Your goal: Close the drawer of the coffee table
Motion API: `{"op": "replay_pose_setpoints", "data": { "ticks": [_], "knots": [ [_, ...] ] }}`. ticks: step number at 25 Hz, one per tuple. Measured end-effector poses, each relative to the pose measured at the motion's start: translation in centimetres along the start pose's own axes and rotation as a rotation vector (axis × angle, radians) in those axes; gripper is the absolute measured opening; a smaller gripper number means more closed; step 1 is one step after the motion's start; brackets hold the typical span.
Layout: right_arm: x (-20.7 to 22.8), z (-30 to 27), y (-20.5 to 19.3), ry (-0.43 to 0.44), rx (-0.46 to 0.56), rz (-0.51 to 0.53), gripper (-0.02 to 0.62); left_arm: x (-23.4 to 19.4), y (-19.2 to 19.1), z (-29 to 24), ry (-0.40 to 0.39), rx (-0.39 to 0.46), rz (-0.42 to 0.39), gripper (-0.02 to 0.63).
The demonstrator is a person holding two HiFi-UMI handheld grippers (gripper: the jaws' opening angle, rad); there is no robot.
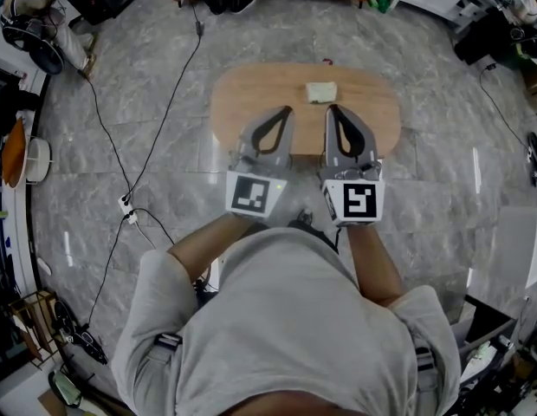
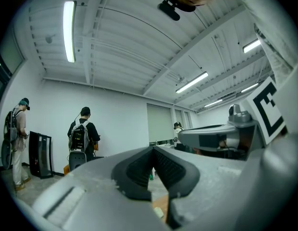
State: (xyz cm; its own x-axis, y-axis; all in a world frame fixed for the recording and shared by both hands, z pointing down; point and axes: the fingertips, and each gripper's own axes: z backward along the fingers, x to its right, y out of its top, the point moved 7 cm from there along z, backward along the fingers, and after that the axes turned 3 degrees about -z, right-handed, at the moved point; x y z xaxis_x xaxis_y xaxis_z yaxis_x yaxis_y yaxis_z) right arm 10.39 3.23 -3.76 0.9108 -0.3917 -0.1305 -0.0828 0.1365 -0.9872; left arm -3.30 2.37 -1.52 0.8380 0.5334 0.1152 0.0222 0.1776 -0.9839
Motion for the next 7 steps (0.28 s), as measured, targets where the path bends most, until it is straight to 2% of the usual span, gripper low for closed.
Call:
{"op": "replay_pose_setpoints", "data": {
  "ticks": [7],
  "knots": [
    [0.3, 0.9, 0.5, 0.01, 0.02, -0.005, 0.006, 1.6, 0.6, -0.4, -0.029, 0.0, -0.011, 0.02]
  ]
}}
